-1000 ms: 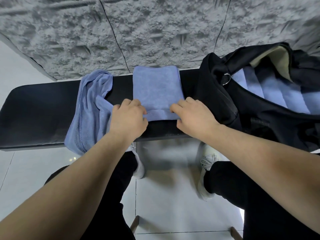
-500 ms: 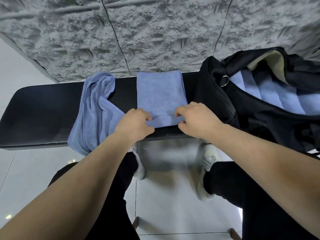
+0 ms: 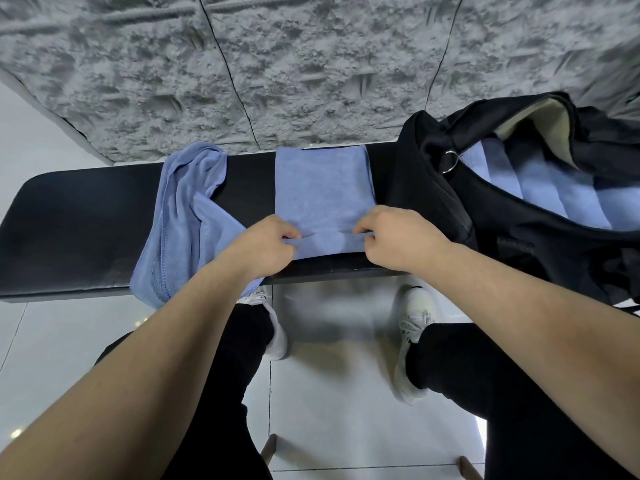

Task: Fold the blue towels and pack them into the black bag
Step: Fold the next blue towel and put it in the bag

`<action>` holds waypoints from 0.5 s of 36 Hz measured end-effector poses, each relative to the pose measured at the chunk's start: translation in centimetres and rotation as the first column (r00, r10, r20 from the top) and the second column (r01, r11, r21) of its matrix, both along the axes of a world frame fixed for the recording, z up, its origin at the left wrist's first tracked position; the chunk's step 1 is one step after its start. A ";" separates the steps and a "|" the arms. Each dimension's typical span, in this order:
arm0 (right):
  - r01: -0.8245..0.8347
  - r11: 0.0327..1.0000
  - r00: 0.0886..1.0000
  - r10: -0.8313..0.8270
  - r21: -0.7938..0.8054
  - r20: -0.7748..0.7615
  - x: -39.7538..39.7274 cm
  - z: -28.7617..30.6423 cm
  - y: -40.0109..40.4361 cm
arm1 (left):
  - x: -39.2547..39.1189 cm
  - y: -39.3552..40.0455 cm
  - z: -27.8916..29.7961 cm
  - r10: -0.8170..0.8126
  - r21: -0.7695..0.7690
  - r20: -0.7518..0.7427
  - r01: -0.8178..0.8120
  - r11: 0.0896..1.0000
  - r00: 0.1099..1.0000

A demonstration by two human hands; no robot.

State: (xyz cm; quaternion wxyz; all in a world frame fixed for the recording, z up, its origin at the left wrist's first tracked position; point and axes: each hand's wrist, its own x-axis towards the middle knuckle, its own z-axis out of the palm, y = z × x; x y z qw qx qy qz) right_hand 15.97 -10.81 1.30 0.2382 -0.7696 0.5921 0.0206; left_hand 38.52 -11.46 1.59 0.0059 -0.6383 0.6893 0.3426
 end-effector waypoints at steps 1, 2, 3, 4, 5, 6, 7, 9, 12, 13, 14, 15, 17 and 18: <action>-0.006 1.000 1.000 0.006 -0.002 0.001 -0.1 -0.1 -0.1 | 0.0 -0.1 -0.1 0.005 0.006 -0.001 -0.005 1.000 1.000; -0.011 1.000 1.000 0.011 -0.006 0.003 -0.1 -0.2 -0.2 | 0.1 -0.3 -0.1 0.011 0.006 -0.001 -0.011 1.000 1.000; -0.015 1.000 1.000 0.015 -0.016 0.008 -0.2 -0.4 -0.2 | 0.1 -0.4 -0.4 0.016 -0.001 -0.003 -0.016 1.000 1.000; -0.019 0.999 1.000 0.019 -0.028 0.018 -0.2 -0.5 -0.3 | 0.2 -0.5 -0.6 0.020 -0.006 -0.007 -0.020 1.000 1.000; -0.022 0.999 0.999 0.023 -0.041 0.031 -0.2 -0.7 -0.3 | 0.2 -0.7 -0.9 0.013 -0.009 -0.001 -0.013 1.000 1.000; -0.021 0.998 0.999 0.024 -0.053 0.048 -0.3 -0.8 -0.3 | 0.1 -0.7 -1.0 -0.001 -0.011 0.013 0.001 1.000 1.000; -0.019 0.998 0.998 0.023 -0.066 0.064 -0.3 -0.8 -0.3 | 0.1 -0.6 -1.0 -0.010 -0.017 0.033 0.010 1.000 0.999; -0.022 0.992 0.997 0.031 -0.121 0.066 -0.4 -0.9 -0.4 | -0.1 -0.5 -0.9 0.001 -0.053 0.063 0.002 0.999 0.998; -0.039 0.973 0.997 0.052 -0.226 0.055 -0.5 -0.9 -0.6 | -0.3 -0.4 -0.8 0.037 -0.109 0.049 -0.032 0.994 0.998; -0.044 0.970 0.996 0.062 -0.241 0.069 -0.4 -0.8 -0.6 | -0.4 -0.3 -0.7 0.045 -0.122 0.051 -0.038 0.992 0.998; -0.051 0.968 0.994 0.074 -0.248 0.082 -0.4 -0.9 -0.6 | -0.6 -0.2 -0.6 0.049 -0.133 0.058 -0.041 0.990 0.997; -0.064 0.967 0.992 0.088 -0.245 0.087 -0.3 -0.9 -0.6 | -0.7 -0.1 -0.5 0.048 -0.145 0.067 -0.038 0.989 0.997; -0.096 0.971 0.990 0.115 -0.218 0.080 -0.1 -1.0 -0.5 | -1.0 0.1 -0.4 0.046 -0.162 0.077 -0.033 0.986 0.996; -0.105 0.973 0.989 0.124 -0.206 0.077 0.0 -1.1 -0.4 | -1.1 0.1 -0.5 0.047 -0.168 0.072 -0.034 0.985 0.996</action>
